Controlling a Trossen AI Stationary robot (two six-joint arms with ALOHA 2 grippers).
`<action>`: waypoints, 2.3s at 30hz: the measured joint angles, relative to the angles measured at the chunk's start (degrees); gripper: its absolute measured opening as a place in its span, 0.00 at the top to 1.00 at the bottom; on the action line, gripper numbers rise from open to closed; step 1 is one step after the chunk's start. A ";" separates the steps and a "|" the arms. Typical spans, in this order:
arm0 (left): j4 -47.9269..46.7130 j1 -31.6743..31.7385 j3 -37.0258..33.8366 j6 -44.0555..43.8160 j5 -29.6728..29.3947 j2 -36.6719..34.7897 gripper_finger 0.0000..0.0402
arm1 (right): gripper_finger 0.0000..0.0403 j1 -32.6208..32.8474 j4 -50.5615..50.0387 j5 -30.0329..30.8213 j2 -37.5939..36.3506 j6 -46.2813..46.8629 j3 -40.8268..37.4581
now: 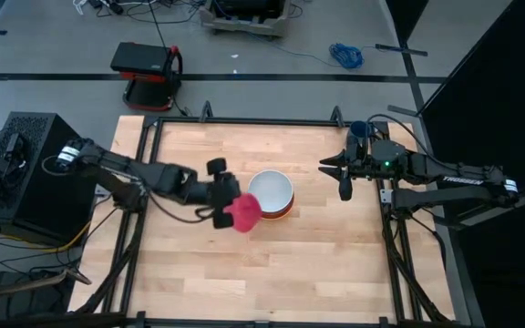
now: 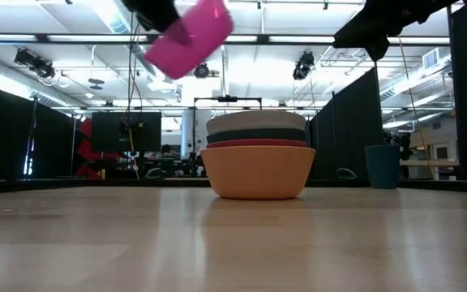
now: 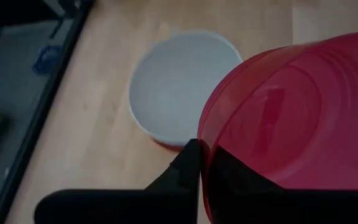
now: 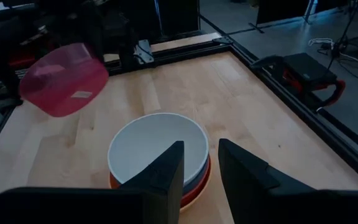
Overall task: Nest bowls inside each other
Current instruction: Stack the pink bowl on top of the white bowl
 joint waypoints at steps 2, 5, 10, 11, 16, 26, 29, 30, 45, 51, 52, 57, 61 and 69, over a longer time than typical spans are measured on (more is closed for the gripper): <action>2.76 2.37 0.00 2.44 1.73 0.00 1.00 | 0.78 -0.01 0.00 -0.05 0.00 0.00 0.00; 6.13 5.93 0.02 4.68 5.23 0.00 1.00 | 0.78 -0.02 0.02 -0.34 0.00 -0.01 0.00; 8.52 11.55 0.80 5.89 11.45 0.32 1.00 | 0.78 0.00 0.02 -0.37 0.00 0.18 0.00; 7.75 12.31 2.24 6.09 11.99 0.92 1.00 | 0.78 0.00 0.02 -0.38 0.00 0.18 0.00; 3.89 16.13 9.47 7.09 14.70 3.91 1.00 | 0.78 0.00 0.03 -0.39 0.00 0.20 0.00; -5.74 23.49 24.83 8.91 19.82 10.93 1.00 | 0.78 0.00 0.01 -0.42 0.00 0.21 0.00; -13.13 24.80 31.04 8.95 21.70 16.11 1.00 | 0.78 0.00 -0.01 -0.42 -0.02 -0.01 0.00; -15.47 25.20 32.86 8.95 22.87 17.90 1.00 | 0.78 -0.02 -0.03 -0.42 -0.02 -0.44 0.00; -33.87 26.71 47.72 16.47 34.57 35.52 1.00 | 0.78 0.00 -0.81 -0.43 -0.02 -1.19 0.00; -35.75 26.72 50.39 18.08 35.10 37.71 1.00 | 0.78 0.00 -1.14 -0.42 -0.02 -1.28 0.00; -36.07 26.72 50.83 18.35 35.19 38.07 1.00 | 0.78 0.00 -1.19 -0.42 -0.02 -1.29 0.00; -36.51 26.75 52.19 19.76 35.42 39.19 1.00 | 0.78 -0.02 -1.38 -0.41 -0.02 -1.33 0.00; -33.94 26.77 52.06 20.73 35.35 39.19 1.00 | 0.78 0.00 -1.40 -0.41 -0.02 -1.29 0.00; -33.59 27.72 52.02 20.75 35.36 41.26 1.00 | 0.78 -0.02 -1.67 -0.42 -0.02 -1.20 0.00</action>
